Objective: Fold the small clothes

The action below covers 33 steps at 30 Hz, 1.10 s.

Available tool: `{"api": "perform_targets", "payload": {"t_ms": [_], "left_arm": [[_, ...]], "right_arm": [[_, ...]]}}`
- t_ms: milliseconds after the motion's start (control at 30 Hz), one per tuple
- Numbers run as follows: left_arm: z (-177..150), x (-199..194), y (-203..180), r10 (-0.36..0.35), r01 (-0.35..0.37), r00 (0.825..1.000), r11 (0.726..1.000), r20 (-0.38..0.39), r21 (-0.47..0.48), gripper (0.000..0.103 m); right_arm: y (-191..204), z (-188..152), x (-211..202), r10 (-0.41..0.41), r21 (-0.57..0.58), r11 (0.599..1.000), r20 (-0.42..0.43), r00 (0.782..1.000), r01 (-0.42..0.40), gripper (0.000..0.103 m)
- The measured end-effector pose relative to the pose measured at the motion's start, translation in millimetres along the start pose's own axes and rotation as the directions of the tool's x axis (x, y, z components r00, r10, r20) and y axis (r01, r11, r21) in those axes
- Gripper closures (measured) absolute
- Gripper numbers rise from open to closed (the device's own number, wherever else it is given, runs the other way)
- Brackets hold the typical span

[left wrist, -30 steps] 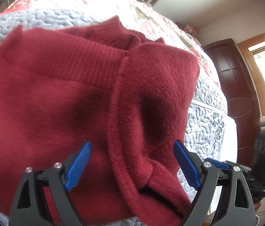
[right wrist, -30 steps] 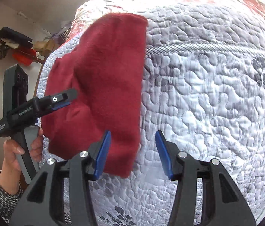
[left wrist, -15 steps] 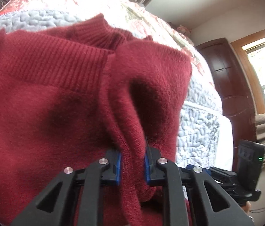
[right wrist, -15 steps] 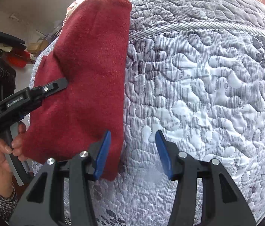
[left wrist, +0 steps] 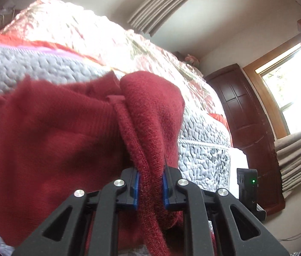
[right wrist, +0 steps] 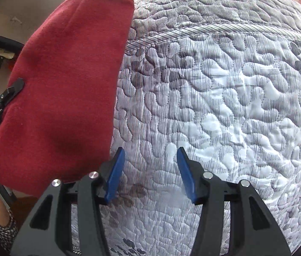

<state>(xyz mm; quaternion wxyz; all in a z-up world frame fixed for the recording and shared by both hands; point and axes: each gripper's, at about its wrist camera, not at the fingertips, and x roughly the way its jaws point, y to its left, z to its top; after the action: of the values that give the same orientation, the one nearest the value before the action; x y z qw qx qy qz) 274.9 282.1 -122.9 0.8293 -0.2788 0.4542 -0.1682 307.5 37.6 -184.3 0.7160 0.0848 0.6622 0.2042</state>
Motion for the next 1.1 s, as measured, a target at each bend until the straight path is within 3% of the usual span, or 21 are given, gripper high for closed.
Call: {"api": "perform_targets", "payload": {"t_ms": [200,433,533,767,833,933,1000,1100], "left_arm": [[16,-52,35,0.105,-0.106,0.993,0.994,0.058,0.007,0.087],[21,-82,111,0.219,-0.215,0.974,0.974,0.054,-0.076,0.087],[10,-72,134,0.268,-0.264,0.963,0.960,0.031,-0.090,0.087],[-22,-35,162,0.281,-0.288,0.957,0.944,-0.069,-0.158,0.083],[-23,-41,163,0.257,-0.265,0.964,0.944,-0.064,-0.196,0.078],[-23,-56,158,0.222,-0.233,0.972,0.947,-0.075,-0.219,0.054],[-26,-70,147,0.246,-0.254,0.967,0.949,-0.066,-0.185,0.039],[-37,-86,125,0.269,-0.276,0.961,0.955,-0.071,-0.112,0.028]], "right_arm": [[22,2,5,0.009,-0.031,0.999,-0.012,1.000,-0.010,0.052],[56,3,15,0.014,-0.093,0.996,-0.029,0.999,-0.016,0.052],[71,4,23,0.006,-0.121,0.993,-0.039,0.999,-0.011,0.052],[105,8,44,0.000,-0.166,0.986,-0.068,0.998,-0.011,0.052],[115,6,48,0.002,-0.176,0.984,-0.077,0.997,-0.015,0.052],[129,5,57,0.006,-0.188,0.982,-0.086,0.996,-0.022,0.051],[138,4,59,0.010,-0.193,0.981,-0.085,0.996,-0.027,0.049],[147,5,63,0.020,-0.197,0.980,-0.092,0.996,-0.038,0.048]]}}
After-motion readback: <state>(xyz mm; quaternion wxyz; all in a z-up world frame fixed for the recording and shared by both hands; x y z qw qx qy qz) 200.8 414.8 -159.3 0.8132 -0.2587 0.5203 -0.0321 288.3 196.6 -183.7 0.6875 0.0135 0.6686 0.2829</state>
